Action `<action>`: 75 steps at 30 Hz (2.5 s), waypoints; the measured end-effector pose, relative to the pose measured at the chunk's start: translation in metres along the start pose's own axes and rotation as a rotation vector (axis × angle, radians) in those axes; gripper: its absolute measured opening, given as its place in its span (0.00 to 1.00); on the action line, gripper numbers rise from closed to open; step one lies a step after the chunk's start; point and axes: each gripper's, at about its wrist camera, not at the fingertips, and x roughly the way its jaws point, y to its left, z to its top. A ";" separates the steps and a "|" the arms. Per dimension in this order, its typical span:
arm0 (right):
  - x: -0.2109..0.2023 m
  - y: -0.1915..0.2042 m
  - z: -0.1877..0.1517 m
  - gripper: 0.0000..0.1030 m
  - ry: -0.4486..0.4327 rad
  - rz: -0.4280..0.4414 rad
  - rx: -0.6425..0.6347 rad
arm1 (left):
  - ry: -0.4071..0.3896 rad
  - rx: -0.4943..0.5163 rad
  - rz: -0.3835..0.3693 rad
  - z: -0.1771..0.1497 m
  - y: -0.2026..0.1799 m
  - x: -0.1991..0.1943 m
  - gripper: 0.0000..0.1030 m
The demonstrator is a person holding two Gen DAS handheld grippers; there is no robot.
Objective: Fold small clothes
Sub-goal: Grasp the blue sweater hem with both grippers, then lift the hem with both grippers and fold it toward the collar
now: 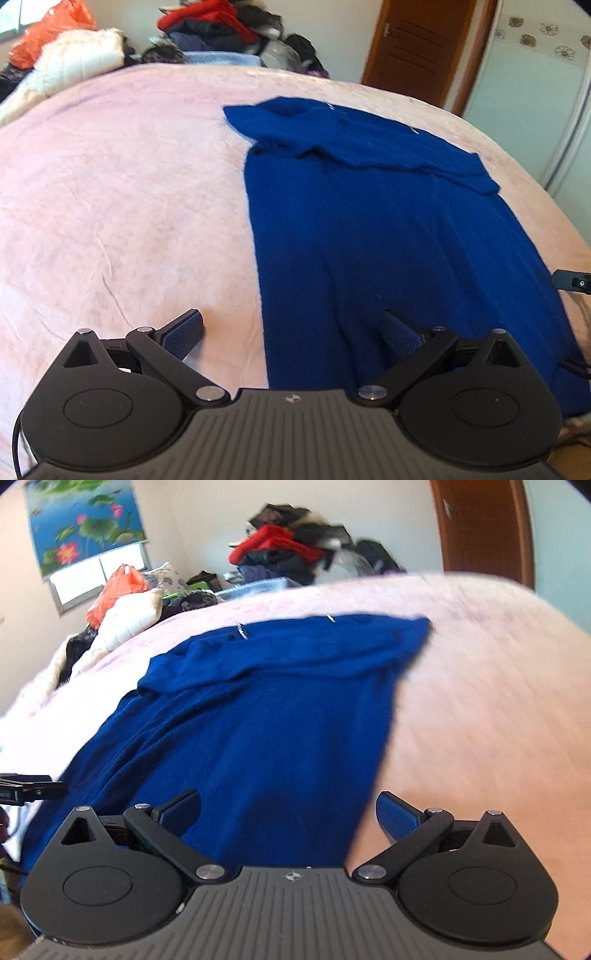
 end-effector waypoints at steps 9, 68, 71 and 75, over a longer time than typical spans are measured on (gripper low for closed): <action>-0.058 -0.035 -0.027 0.89 0.125 0.194 0.119 | 0.097 0.056 -0.117 -0.018 -0.003 -0.020 1.00; 0.002 0.011 0.062 0.11 -0.005 0.357 0.058 | -0.138 -0.068 -0.198 0.065 -0.029 -0.033 0.10; 0.025 0.001 0.060 0.11 0.032 0.348 0.099 | -0.140 -0.076 -0.161 0.071 -0.029 -0.021 0.10; 0.046 -0.012 0.046 0.16 0.101 0.337 0.173 | -0.112 -0.085 -0.133 0.069 -0.031 -0.007 0.10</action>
